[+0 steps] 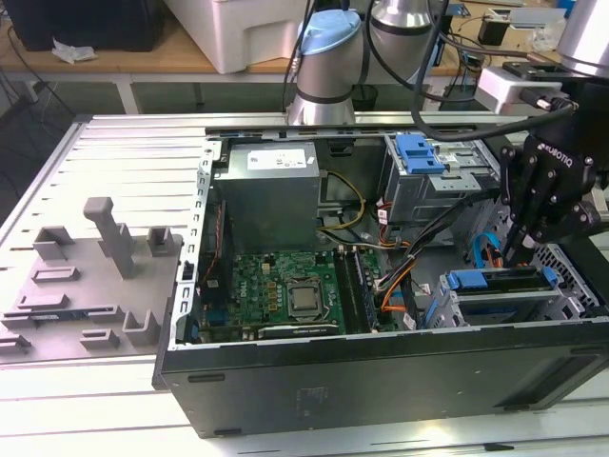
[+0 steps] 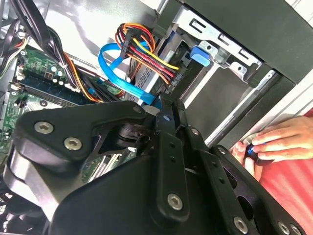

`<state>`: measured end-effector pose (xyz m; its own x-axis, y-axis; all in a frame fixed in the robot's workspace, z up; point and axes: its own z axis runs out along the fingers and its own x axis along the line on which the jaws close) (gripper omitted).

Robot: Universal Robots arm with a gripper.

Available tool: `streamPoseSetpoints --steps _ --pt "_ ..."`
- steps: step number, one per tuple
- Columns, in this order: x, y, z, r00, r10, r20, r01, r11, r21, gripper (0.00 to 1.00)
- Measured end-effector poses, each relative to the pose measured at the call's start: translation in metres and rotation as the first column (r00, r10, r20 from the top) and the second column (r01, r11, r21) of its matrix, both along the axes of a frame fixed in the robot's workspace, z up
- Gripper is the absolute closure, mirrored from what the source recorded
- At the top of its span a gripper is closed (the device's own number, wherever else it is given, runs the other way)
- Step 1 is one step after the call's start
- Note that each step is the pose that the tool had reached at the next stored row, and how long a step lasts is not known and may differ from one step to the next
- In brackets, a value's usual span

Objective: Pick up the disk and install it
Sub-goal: 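Insert the second disk wire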

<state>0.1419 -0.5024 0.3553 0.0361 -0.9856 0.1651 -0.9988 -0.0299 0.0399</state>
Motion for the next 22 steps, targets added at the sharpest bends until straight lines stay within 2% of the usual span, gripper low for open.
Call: streamPoseSetpoints --steps 13,19,22 --pt "0.0 -0.0017 -0.0011 1.0 0.0 0.0 0.0 1.0 0.0072 0.84" --pt "0.0 -0.0023 -0.0019 1.0 0.0 0.0 0.0 0.9998 0.0221 0.84" --pt "0.0 -0.0033 -0.0022 1.0 0.0 0.0 0.0 0.9996 0.0265 0.84"
